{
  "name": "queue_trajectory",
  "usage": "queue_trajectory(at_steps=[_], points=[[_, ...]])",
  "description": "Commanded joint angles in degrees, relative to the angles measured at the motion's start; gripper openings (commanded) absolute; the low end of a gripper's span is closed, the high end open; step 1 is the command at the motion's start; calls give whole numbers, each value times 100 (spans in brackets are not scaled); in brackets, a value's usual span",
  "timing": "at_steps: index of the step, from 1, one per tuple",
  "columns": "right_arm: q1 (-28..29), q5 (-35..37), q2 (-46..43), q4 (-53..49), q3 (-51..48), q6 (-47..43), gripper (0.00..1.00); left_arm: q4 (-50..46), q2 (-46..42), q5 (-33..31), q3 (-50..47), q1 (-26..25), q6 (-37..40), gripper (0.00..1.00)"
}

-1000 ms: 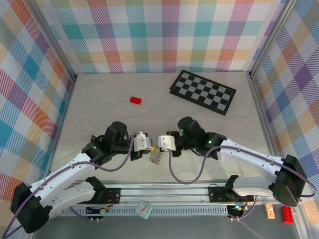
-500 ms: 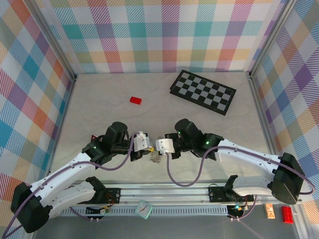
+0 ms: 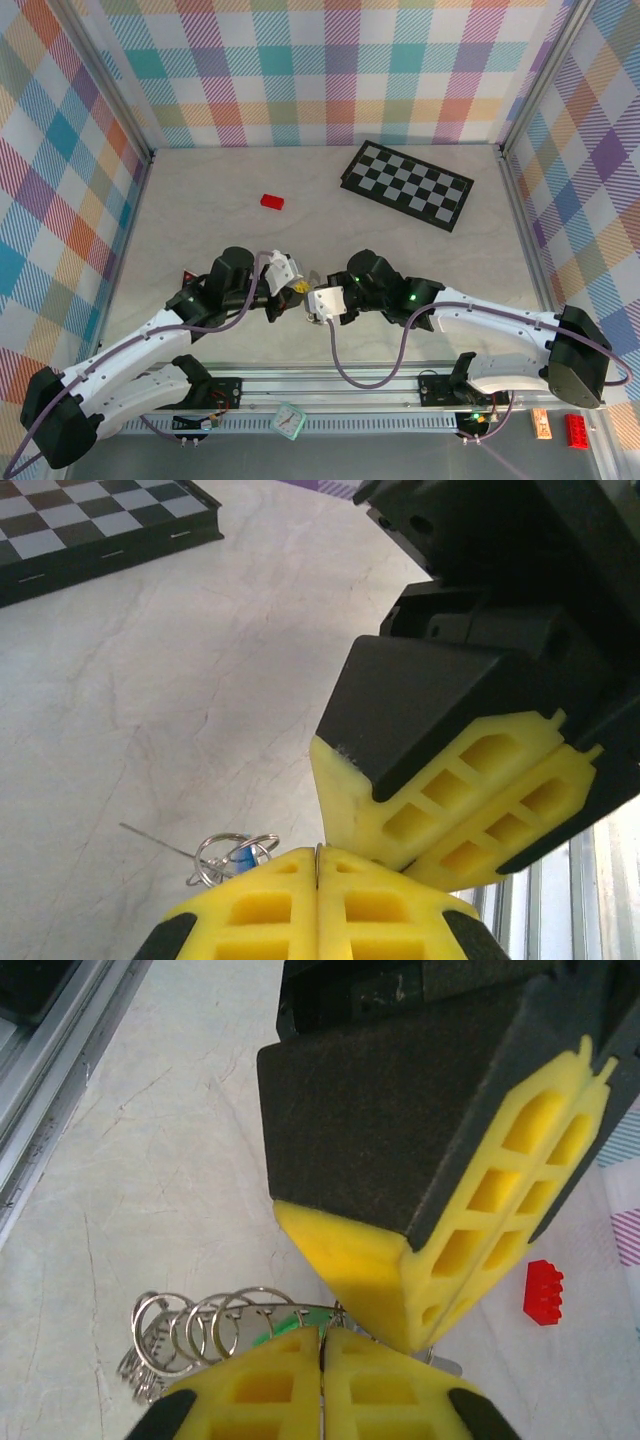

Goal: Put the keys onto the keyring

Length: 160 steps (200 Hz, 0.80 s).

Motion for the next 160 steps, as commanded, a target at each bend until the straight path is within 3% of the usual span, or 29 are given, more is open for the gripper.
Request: queue_trajectory(at_steps=[1, 45, 82, 116, 160], points=[[105, -494, -33, -412, -51, 310, 21, 878, -205, -158, -82, -9, -346, 0], [-690, -1701, -967, -267, -389, 1694, 30, 1293, -251, 260, -249, -10, 119, 0], [-1257, -2509, -1321, 710, -879, 2953, 27, 1696, -308, 805, -431, -10, 552, 0], [-1281, -2599, -1179, 1673, -1105, 3664, 25, 2073, -348, 1155, -580, -10, 662, 0], [-1279, -2576, -955, 2061, -1210, 3896, 24, 2176, -343, 1347, -638, -12, 732, 0]])
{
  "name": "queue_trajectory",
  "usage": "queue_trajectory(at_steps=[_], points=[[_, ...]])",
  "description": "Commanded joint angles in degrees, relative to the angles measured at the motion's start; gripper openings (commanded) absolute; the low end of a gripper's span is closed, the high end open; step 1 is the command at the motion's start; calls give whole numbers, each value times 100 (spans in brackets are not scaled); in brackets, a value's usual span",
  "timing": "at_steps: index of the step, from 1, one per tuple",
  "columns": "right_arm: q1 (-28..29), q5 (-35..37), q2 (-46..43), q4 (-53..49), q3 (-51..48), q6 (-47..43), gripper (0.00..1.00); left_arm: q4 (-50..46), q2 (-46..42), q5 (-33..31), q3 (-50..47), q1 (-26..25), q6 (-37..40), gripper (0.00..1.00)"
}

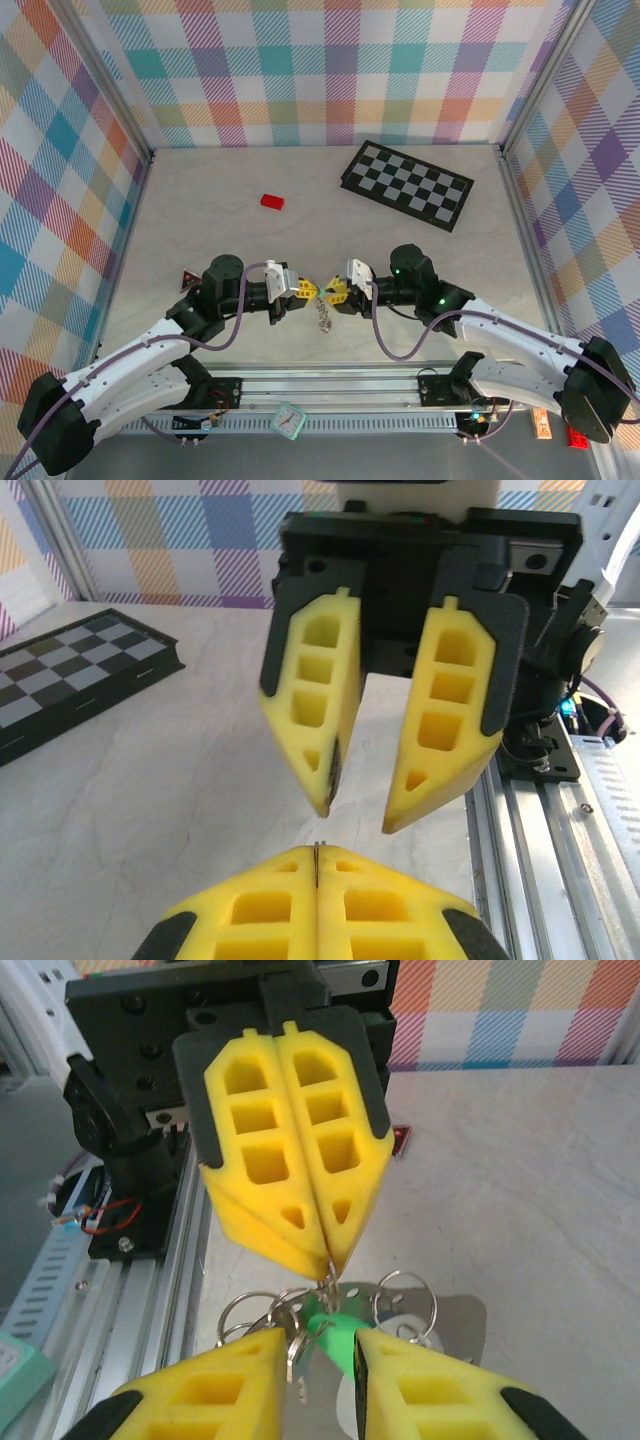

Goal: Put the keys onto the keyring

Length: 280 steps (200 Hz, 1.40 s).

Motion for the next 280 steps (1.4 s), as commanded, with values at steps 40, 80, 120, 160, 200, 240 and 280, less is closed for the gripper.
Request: queue_trajectory(at_steps=[40, 80, 120, 160, 200, 240, 280], points=[[-20, -248, 275, 719, -87, 374, 22, 507, -105, 458, -48, -11, 156, 0], [-24, -454, 450, 936, -76, 451, 17, 661, -79, 470, -87, -11, 61, 0], [-20, -606, 597, 1250, -74, 507, 0, 769, -32, 469, -127, -12, -9, 0], [-20, -449, 456, 500, 119, 53, 0, 122, -95, -68, 24, -10, 130, 12], [-20, -239, 342, -1019, 602, -827, 0, -1200, -13, -387, 429, -12, 781, 25], [-13, -214, 557, -1724, 1052, -1213, 0, -1628, 366, -230, 716, -11, 977, 25], [32, -97, 752, -2107, 1400, -1398, 0, -1637, 588, 56, 761, -12, 923, 29]])
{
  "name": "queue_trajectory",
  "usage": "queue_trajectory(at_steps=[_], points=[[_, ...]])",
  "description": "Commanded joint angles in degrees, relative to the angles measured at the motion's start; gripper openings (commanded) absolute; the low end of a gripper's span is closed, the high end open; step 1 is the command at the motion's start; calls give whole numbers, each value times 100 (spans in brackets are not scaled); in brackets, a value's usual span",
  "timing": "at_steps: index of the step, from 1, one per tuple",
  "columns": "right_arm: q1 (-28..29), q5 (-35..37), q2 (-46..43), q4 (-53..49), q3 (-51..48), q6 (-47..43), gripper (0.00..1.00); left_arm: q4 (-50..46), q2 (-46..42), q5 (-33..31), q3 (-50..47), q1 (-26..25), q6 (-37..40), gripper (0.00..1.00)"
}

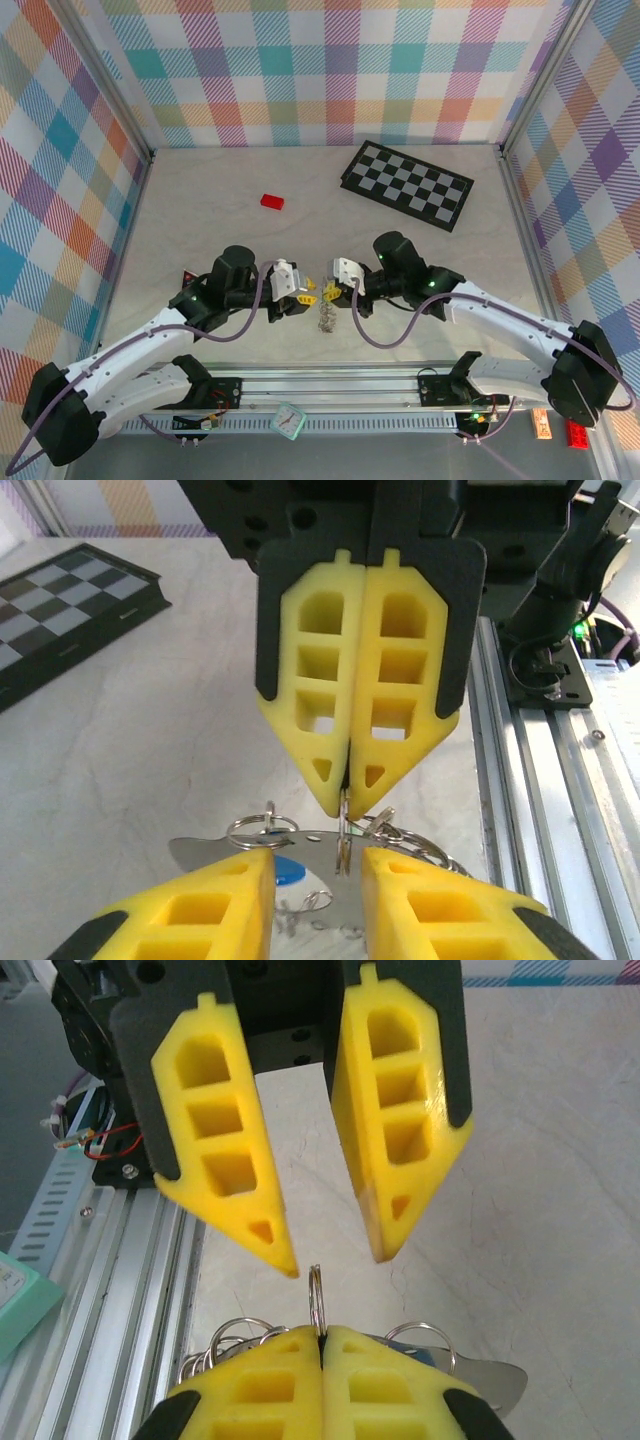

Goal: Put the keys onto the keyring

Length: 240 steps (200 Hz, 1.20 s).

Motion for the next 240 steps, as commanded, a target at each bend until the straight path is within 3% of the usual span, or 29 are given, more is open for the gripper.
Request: queue_trajectory(at_steps=[1, 24, 54, 109, 132, 174, 221, 240], points=[[56, -68, 63, -282, 377, -317, 0, -212, 121, 266, 151, -14, 81, 29], [131, -60, 162, -369, 496, -389, 0, -116, 204, 321, 154, -13, 28, 28], [282, 54, 307, -587, 658, -565, 0, -67, 285, 289, 190, -14, 28, 14], [324, 150, 338, -830, 736, -594, 0, 87, 266, 333, 151, -14, -64, 0], [57, -256, 51, -378, 435, -84, 19, 391, 236, 384, 8, -9, -226, 0], [-205, -627, -172, 428, -54, 641, 25, 1168, 336, 619, -226, -14, -433, 0], [-202, -819, 156, 627, -52, 662, 21, 1731, 469, 803, -398, -14, -640, 0], [-207, -814, 230, 704, -23, 649, 4, 1748, 435, 840, -398, -14, -594, 0]])
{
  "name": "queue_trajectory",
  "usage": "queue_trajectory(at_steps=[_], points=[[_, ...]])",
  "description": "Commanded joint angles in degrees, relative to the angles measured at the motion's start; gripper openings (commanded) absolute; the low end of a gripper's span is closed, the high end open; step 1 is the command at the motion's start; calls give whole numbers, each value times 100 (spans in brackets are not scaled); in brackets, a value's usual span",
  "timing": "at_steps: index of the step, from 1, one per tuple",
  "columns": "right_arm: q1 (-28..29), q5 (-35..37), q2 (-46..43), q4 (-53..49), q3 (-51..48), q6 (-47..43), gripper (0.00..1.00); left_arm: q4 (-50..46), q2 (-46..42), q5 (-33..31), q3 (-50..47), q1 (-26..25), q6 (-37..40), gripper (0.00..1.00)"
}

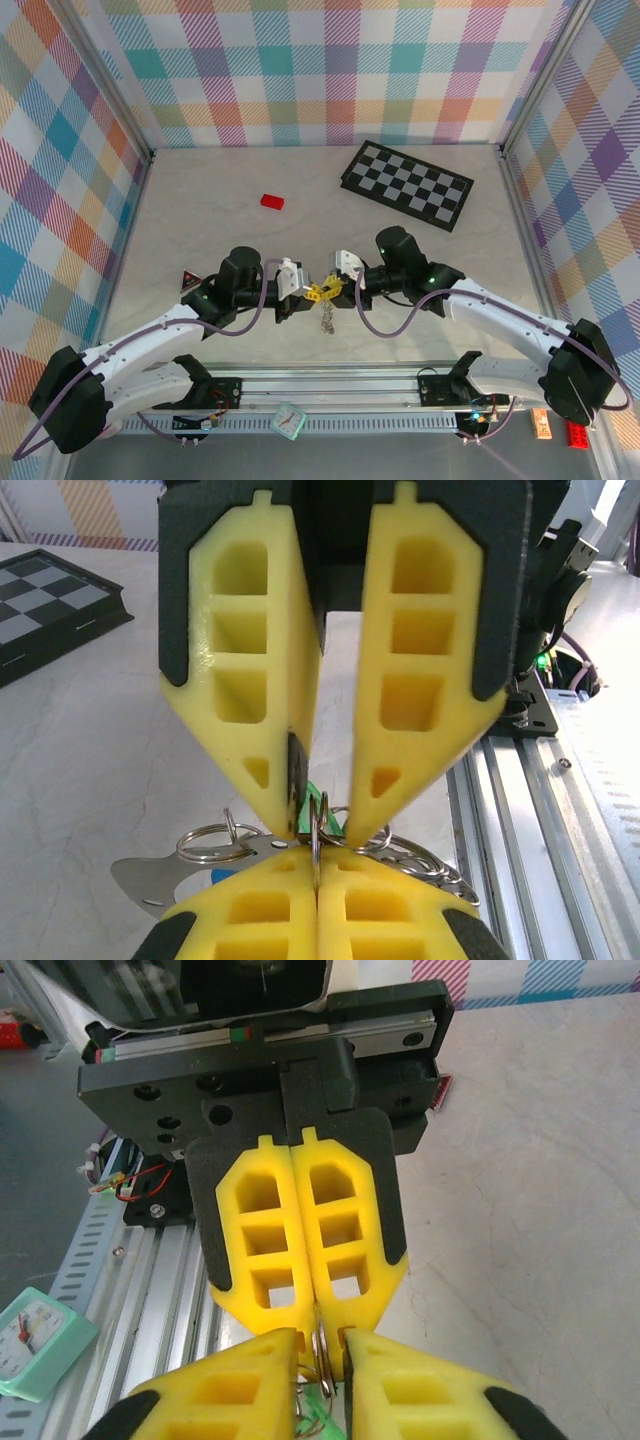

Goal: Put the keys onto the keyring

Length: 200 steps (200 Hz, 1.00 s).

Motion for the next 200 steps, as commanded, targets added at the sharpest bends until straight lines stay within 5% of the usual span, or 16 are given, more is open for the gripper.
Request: queue_trajectory(at_steps=[1, 24, 53, 81, 140, 200], points=[[-6, -267, 115, 288, -17, 52, 3, 566, -40, 313, -27, -14, -29, 0], [-2, -310, 186, 91, 91, -68, 0, 574, -146, 189, -62, -12, -81, 0], [7, -136, 87, -596, 407, -436, 0, -5, -347, -231, 35, -12, 170, 33], [7, -31, 98, -1188, 715, -821, 0, -680, -277, -337, 277, -14, 434, 28], [184, 56, 317, -1643, 1078, -1208, 0, -599, -43, -324, 457, -7, 377, 20], [358, 433, 443, -1955, 1222, -1435, 0, -590, -37, -183, 430, -14, 337, 25]])
